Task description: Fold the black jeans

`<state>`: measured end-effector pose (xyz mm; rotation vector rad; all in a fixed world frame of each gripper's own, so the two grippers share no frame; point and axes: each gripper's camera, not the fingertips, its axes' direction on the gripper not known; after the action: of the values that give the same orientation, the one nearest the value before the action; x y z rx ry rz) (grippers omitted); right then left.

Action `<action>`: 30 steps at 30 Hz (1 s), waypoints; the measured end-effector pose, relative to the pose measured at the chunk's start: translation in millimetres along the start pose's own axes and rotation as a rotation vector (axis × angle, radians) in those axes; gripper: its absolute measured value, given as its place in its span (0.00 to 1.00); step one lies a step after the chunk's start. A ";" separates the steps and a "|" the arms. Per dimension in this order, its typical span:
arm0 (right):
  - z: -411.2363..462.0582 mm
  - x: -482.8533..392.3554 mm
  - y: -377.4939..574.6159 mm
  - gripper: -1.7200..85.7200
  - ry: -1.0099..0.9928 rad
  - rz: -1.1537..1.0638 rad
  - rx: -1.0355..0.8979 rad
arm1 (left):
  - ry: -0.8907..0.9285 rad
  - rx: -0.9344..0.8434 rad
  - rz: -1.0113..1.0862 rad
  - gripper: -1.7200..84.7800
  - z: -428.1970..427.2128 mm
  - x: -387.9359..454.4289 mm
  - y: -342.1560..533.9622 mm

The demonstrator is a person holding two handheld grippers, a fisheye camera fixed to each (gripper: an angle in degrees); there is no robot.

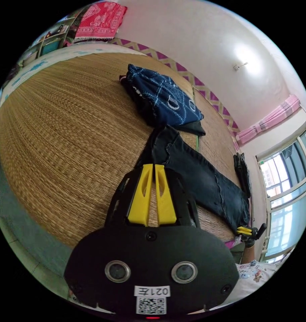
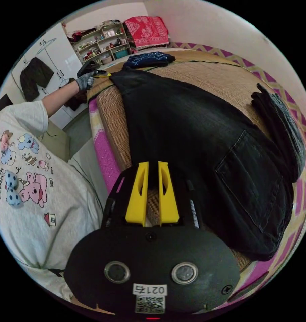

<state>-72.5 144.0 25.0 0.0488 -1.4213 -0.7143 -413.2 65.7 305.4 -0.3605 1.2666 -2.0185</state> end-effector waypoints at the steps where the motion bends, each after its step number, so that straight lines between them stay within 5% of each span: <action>1: -4.6 1.3 3.4 0.08 -0.002 0.018 0.027 | 0.042 0.043 -0.035 0.02 -7.0 -3.0 8.2; 13: -70.1 37.3 82.0 0.05 -0.192 0.279 0.366 | 0.168 -0.026 -0.318 0.16 33.0 -14.0 53.4; 22: -95.6 46.6 123.2 0.04 -0.205 0.341 0.439 | 0.263 0.076 -0.369 0.04 64.8 -11.7 91.5; 30: -126.2 78.5 186.0 0.02 -0.213 0.431 0.524 | 0.219 0.203 0.098 0.01 5.4 190.5 123.4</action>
<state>118.6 206.4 152.4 0.0728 -1.7209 0.0195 -492.3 -103.0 175.6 0.0187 1.1686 -2.1214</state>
